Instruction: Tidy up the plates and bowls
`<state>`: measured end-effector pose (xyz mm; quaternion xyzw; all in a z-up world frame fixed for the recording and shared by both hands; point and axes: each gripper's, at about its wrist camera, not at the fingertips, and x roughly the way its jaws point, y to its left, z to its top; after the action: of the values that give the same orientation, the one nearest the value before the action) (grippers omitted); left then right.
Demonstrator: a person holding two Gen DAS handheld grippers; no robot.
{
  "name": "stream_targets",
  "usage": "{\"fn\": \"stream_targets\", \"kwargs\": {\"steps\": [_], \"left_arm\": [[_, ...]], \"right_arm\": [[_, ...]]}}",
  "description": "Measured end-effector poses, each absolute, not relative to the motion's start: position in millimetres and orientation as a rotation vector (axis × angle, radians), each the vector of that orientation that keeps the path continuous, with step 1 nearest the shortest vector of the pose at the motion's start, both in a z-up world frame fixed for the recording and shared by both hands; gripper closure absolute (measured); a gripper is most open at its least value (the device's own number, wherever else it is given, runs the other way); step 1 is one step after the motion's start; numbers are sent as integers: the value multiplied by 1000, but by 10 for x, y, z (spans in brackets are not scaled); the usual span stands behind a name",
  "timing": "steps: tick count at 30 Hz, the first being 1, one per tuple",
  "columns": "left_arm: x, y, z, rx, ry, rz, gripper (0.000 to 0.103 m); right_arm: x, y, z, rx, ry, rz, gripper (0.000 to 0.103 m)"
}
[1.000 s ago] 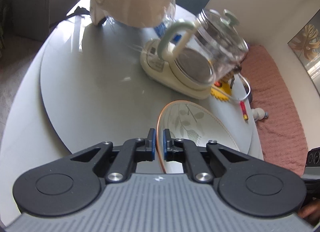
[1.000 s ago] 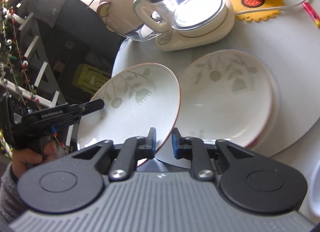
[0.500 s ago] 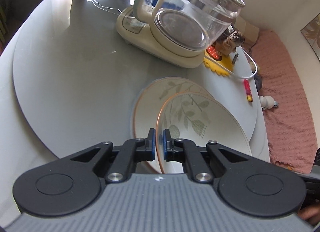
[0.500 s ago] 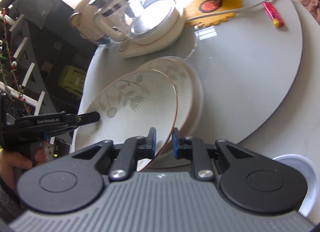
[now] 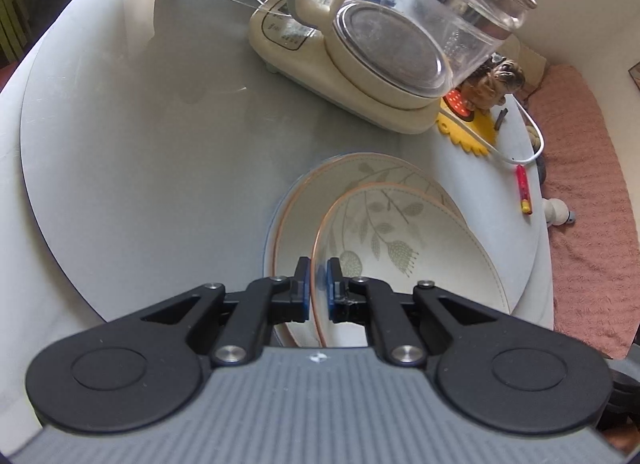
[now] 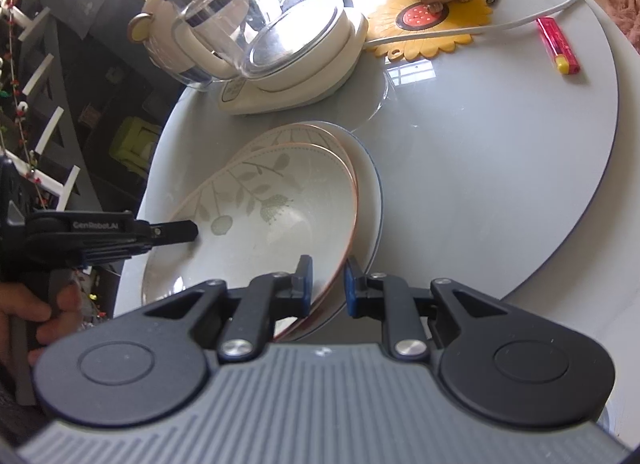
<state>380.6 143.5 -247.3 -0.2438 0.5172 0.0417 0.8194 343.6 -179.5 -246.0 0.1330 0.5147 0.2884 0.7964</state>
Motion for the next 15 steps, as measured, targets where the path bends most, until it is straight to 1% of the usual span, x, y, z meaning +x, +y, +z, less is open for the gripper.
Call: {"fn": "stream_targets", "kwargs": {"steps": [15], "left_arm": [[3961,1463,-2588,-496,1147,77,92]], "right_arm": [[3549,-1734,-2460,248,1120,628,83]]}}
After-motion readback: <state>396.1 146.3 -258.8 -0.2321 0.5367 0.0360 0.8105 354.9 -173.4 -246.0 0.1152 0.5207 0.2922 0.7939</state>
